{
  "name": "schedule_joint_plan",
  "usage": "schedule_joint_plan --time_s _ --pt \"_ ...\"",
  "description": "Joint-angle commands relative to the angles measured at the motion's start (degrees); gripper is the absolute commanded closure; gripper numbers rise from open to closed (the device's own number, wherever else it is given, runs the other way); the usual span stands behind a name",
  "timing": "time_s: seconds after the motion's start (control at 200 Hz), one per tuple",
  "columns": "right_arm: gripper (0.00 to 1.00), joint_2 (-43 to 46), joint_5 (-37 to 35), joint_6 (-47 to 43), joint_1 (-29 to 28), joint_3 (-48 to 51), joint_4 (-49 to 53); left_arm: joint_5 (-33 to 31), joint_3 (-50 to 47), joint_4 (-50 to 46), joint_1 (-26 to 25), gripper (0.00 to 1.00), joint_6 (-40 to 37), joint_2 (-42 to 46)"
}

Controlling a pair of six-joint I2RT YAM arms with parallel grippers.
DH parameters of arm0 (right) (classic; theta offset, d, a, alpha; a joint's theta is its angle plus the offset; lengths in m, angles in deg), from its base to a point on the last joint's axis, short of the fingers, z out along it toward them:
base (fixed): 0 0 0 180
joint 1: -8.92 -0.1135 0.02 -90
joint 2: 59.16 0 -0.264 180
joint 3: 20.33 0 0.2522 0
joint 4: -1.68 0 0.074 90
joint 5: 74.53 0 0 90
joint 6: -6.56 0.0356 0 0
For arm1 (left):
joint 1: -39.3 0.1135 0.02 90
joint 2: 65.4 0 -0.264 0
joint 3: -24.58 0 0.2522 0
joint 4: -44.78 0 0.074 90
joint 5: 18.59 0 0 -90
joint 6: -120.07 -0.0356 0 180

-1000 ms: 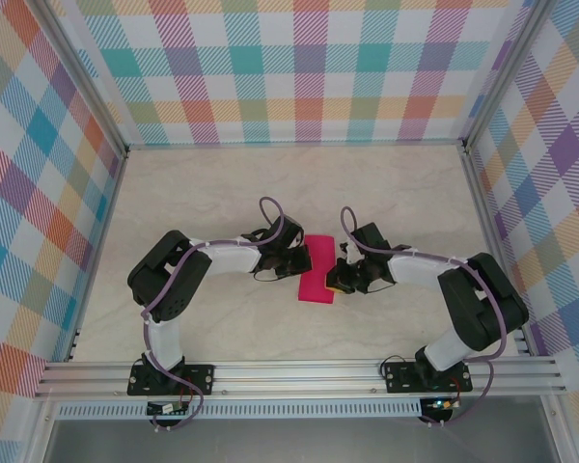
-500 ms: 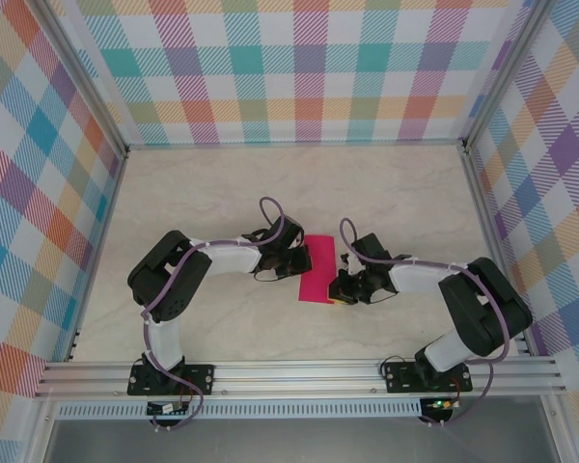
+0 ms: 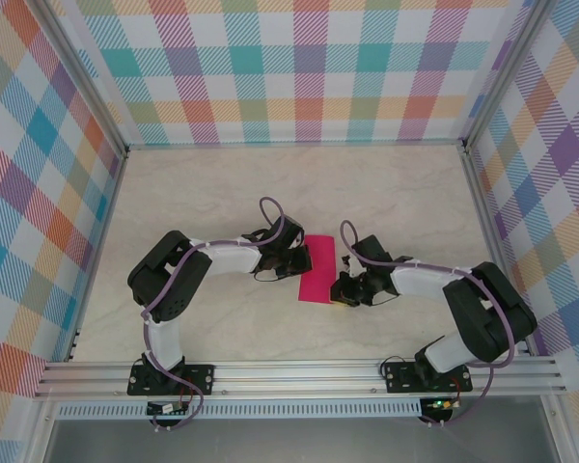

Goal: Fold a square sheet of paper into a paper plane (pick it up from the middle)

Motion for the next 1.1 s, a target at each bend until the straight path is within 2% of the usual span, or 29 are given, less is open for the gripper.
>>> schedule_joint_plan --time_s 0.0,0.125,0.425,0.675,0.84,1.095 --pt "0.88 2.8 -3.8 -1.1 0.1 -5.4 0.9 -4.7 -2.0 -8.2 -0.1 0.98 0.3 -2.9" --pt "0.88 -2.3 -7.1 0.1 1.1 -9.5 -2.5 -4.9 -1.8 -8.5 -0.1 0.98 0.1 -2.8" --pt "0.89 -13.8 -7.6 -0.2 3.8 -14.8 -7.5 -5.2 -1.7 -9.5 -0.3 0.97 -0.4 -2.5" --pt "0.89 -16.9 -7.1 2.5 5.7 -11.3 -11.0 -5.3 -1.8 -9.9 -0.5 0.98 -0.3 -2.8" --pt "0.89 -13.2 -3.0 3.8 5.7 -13.0 -12.1 -5.5 -1.8 -10.1 -0.5 0.97 -0.5 -2.8" --pt "0.89 -17.5 -5.3 3.9 7.2 -15.6 -12.8 -5.6 -1.4 -10.6 -0.5 0.98 -0.6 -3.0"
